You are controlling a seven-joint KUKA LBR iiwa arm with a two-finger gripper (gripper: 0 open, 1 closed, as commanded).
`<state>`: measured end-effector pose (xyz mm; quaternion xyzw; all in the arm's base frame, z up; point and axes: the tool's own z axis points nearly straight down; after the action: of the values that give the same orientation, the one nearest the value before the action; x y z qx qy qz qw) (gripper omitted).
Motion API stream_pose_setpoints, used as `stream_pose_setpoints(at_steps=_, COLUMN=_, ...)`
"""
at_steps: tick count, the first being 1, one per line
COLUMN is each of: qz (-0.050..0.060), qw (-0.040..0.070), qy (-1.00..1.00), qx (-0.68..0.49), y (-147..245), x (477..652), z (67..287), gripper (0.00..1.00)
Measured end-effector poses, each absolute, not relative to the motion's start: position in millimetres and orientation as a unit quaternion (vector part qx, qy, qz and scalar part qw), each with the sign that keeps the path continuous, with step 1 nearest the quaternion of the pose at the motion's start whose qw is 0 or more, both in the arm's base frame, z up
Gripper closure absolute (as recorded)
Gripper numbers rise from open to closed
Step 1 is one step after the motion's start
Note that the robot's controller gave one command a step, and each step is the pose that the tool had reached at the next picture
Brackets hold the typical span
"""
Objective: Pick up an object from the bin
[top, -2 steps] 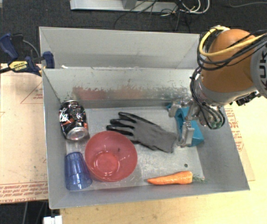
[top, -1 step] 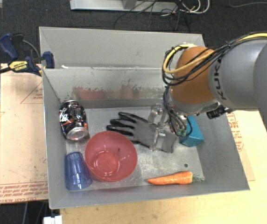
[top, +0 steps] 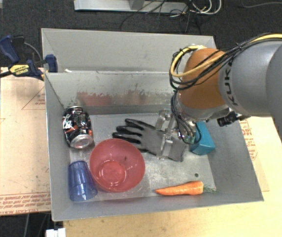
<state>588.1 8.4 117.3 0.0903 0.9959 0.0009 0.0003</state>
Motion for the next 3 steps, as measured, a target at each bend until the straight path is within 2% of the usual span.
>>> stream_pose_setpoints(at_steps=1, qz=0.001, qw=0.001, qy=0.99, qx=0.143, y=4.3, x=589.5, z=117.6, gripper=0.0)
stream_pose_setpoints(at_steps=2, qz=0.001, qw=0.003, qy=0.992, qx=0.124, y=9.5, x=583.9, z=70.4, gripper=0.0)
stream_pose_setpoints(at_steps=3, qz=0.001, qw=0.0, qy=0.963, qx=0.27, y=12.0, x=577.6, z=70.2, gripper=1.0)
